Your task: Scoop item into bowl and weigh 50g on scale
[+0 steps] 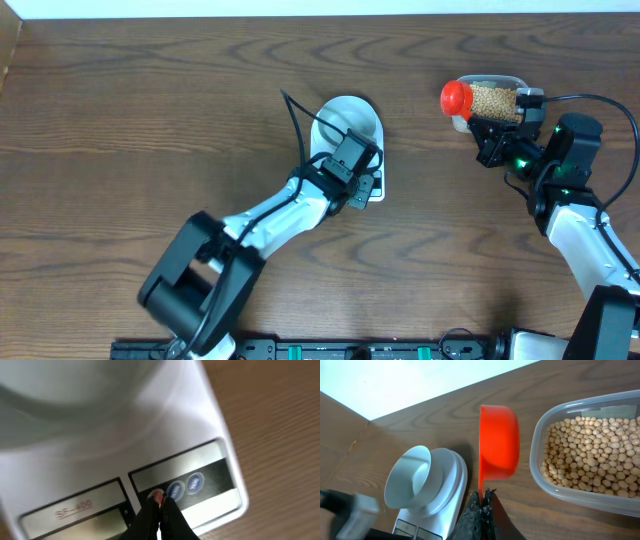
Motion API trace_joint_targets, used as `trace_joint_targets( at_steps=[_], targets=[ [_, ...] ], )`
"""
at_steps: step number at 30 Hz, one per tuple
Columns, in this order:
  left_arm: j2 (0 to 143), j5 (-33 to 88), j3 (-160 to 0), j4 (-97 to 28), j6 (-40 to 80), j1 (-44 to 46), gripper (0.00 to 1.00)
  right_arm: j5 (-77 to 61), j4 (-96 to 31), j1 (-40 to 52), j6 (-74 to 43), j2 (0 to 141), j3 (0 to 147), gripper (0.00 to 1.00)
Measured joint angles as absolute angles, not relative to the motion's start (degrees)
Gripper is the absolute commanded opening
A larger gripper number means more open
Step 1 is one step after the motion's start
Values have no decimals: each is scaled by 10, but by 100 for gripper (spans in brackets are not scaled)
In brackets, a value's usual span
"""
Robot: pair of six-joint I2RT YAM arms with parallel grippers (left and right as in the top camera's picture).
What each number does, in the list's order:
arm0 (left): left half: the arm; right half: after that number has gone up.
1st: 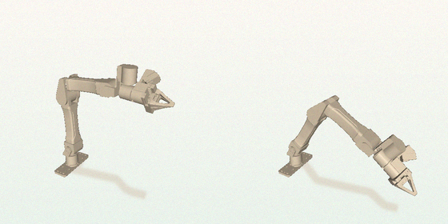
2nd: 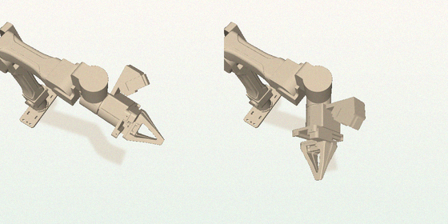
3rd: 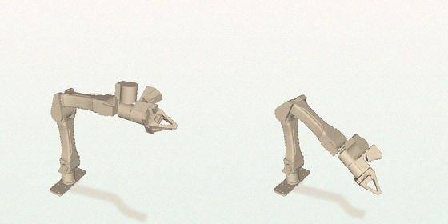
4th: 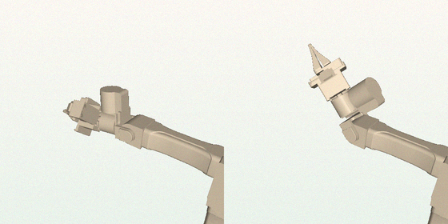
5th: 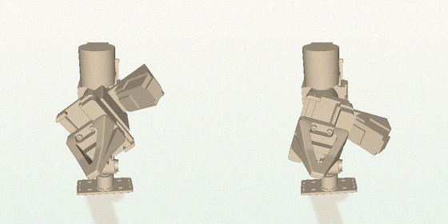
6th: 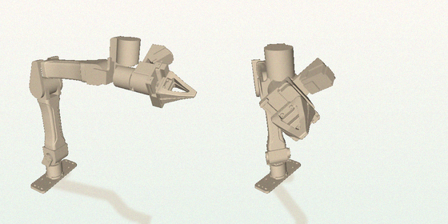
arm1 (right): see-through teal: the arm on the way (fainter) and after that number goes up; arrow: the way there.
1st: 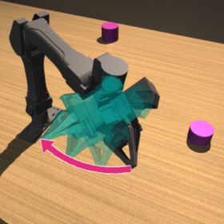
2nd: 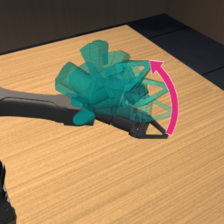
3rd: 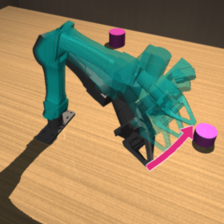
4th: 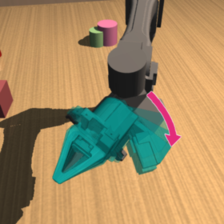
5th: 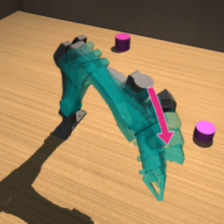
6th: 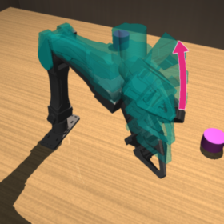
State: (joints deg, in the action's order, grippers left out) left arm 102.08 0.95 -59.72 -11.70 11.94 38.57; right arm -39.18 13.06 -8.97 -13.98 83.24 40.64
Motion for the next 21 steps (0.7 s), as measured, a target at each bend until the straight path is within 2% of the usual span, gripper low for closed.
trace_joint_targets(
  at_steps=[7, 21],
  targets=[
    [940, 9, -597, -133, 119, 386, 7, -392, 131, -90, -140, 832, 406, 1],
    [941, -23, -597, -166, 120, 371, 7, -387, 131, -90, -140, 832, 406, 1]
  ],
)
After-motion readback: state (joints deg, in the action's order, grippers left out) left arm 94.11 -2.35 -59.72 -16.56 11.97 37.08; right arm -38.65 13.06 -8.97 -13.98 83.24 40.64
